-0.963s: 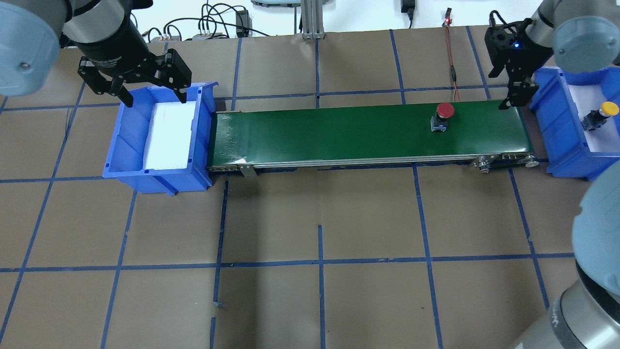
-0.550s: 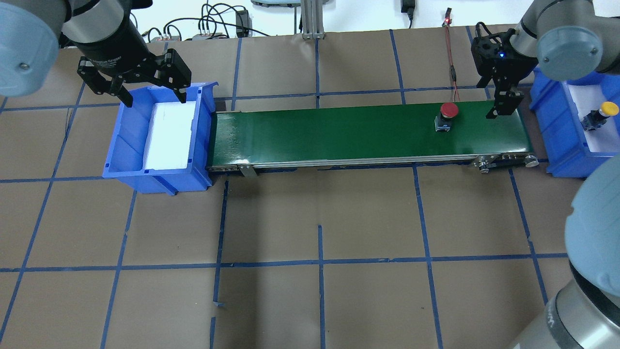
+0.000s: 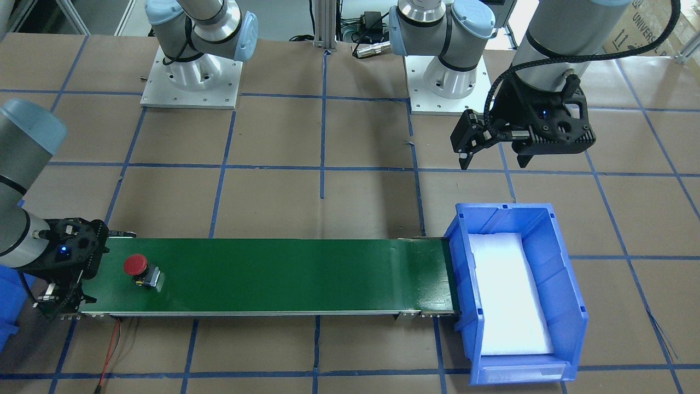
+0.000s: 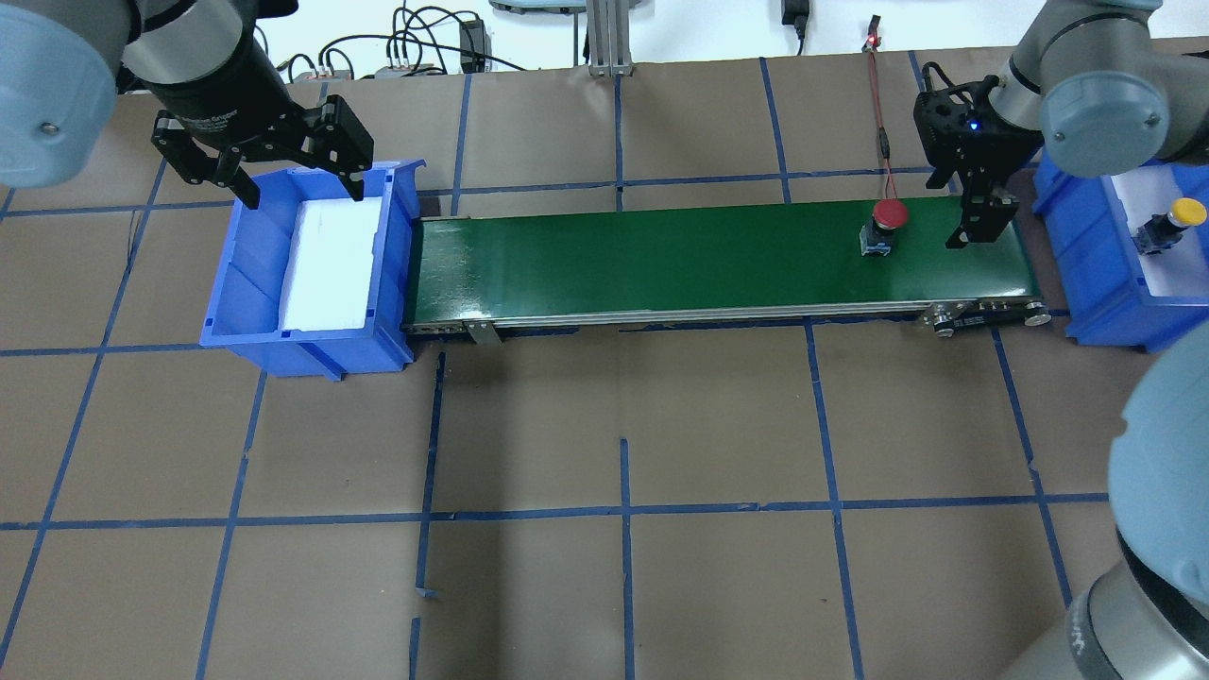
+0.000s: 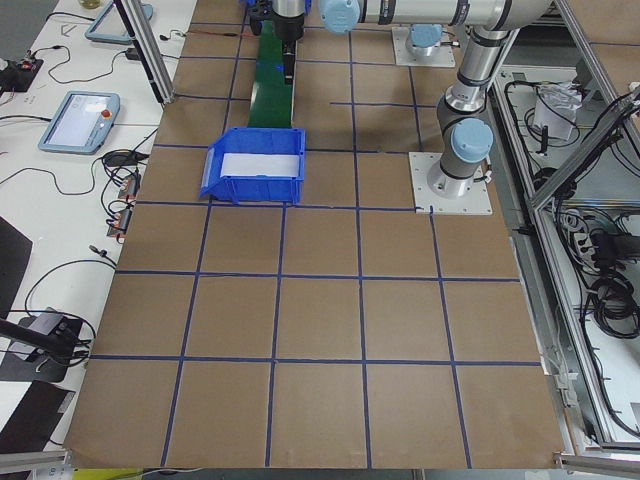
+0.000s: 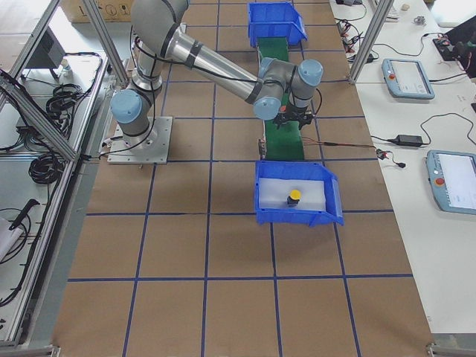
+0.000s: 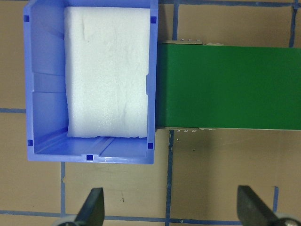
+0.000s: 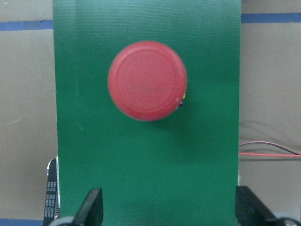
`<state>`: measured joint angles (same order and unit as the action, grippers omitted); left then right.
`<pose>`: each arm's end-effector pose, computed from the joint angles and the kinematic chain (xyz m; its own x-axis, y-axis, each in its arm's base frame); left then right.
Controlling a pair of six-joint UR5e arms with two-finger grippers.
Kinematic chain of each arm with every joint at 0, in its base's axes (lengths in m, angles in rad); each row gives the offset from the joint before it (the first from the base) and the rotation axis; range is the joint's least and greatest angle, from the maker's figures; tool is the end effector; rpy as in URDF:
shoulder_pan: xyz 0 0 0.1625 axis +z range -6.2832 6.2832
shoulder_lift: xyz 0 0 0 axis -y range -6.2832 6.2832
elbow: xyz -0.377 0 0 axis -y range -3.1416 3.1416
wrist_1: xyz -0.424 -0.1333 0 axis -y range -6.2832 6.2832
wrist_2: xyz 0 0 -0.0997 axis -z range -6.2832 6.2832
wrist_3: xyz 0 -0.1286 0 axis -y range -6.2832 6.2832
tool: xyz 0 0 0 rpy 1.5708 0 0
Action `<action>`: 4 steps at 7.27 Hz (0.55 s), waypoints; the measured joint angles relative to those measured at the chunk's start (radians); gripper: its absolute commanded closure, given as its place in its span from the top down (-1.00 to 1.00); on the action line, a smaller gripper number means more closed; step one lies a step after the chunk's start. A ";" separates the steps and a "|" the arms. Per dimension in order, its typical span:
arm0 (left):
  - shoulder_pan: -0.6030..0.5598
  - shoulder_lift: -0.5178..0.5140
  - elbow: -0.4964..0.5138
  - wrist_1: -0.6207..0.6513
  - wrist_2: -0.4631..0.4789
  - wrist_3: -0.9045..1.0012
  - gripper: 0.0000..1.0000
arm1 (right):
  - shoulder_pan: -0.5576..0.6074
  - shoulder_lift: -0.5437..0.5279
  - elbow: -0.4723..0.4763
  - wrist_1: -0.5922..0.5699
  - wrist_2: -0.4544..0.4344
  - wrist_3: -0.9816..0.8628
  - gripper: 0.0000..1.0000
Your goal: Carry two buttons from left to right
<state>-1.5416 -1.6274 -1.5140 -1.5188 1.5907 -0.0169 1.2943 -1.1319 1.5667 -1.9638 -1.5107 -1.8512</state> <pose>-0.1146 -0.5552 0.4158 -0.9987 -0.0471 -0.0190 -0.0460 0.9976 -0.0525 -0.0388 -0.6532 0.1927 0.0035 -0.9997 -0.0235 -0.9976 -0.0018 -0.0692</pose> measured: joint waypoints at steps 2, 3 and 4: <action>0.000 0.002 0.000 -0.003 0.001 0.000 1.00 | 0.000 -0.002 0.009 -0.054 -0.008 -0.003 0.99; 0.000 0.003 0.000 -0.003 0.001 0.000 1.00 | 0.000 -0.004 0.013 -0.061 -0.009 -0.001 0.99; 0.000 0.003 0.000 -0.003 0.000 0.000 1.00 | 0.000 -0.005 0.018 -0.063 -0.009 0.002 0.99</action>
<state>-1.5417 -1.6249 -1.5140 -1.5217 1.5912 -0.0169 1.2947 -1.1372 1.5849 -2.0273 -1.5193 -1.8495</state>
